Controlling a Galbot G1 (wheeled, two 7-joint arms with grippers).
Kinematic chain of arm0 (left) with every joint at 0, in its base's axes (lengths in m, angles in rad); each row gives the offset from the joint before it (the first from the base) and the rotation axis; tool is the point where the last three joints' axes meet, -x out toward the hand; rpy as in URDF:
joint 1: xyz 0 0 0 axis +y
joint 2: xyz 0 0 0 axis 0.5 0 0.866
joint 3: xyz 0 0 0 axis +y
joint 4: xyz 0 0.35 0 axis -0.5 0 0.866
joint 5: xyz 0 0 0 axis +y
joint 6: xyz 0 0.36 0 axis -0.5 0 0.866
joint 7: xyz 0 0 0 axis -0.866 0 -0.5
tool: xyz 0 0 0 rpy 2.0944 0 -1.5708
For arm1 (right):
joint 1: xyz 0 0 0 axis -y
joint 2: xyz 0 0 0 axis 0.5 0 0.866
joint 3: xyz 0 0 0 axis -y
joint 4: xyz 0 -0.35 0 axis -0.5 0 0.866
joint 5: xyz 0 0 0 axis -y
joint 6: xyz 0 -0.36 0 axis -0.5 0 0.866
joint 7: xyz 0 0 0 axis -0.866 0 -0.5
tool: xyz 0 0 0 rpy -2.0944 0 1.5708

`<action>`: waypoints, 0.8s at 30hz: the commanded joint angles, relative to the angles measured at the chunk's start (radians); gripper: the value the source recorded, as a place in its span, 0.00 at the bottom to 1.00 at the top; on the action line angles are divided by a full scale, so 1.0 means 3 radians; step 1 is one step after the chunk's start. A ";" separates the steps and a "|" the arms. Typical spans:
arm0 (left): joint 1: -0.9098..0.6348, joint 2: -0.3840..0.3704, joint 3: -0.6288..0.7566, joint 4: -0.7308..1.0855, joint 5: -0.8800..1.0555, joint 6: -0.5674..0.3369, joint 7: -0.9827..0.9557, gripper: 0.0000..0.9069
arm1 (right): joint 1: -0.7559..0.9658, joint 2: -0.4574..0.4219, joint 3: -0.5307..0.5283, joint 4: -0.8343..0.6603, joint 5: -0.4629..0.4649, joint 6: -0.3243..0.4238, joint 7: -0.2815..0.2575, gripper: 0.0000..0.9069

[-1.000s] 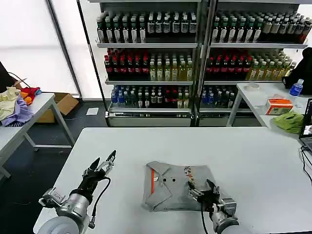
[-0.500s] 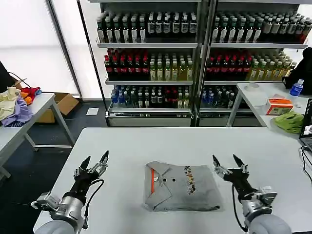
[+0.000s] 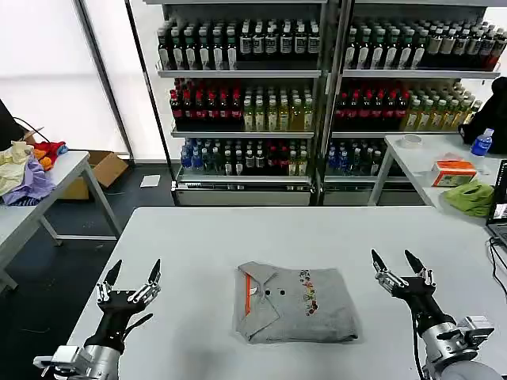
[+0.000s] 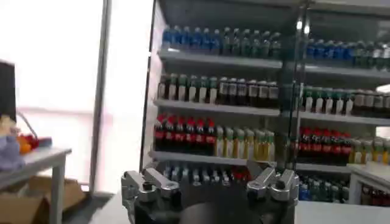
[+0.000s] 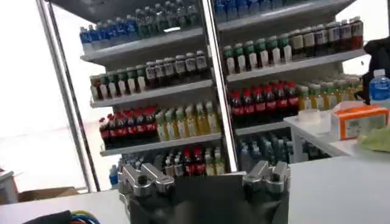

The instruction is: Fold and organize the clothes.

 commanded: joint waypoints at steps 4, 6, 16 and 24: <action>0.0409 -0.0004 -0.0032 -0.0213 0.0559 -0.0436 0.0353 1.00 | -0.0272 0.0125 -0.0014 0.0087 -0.0228 0.0189 -0.0244 1.00; 0.0367 -0.0013 -0.0069 -0.0204 0.0504 -0.0301 0.0460 1.00 | -0.0259 0.0119 -0.0053 0.0086 -0.0263 0.0181 -0.0221 1.00; 0.0267 -0.0094 -0.0345 -0.0157 0.0284 -0.0153 0.0721 1.00 | -0.0222 0.0106 -0.0185 0.0072 -0.0332 0.0156 -0.0261 1.00; 0.0268 -0.0141 -0.0429 -0.0216 0.0122 0.0070 0.0722 1.00 | -0.0271 0.0100 -0.0187 0.0046 -0.0327 0.0123 -0.0292 1.00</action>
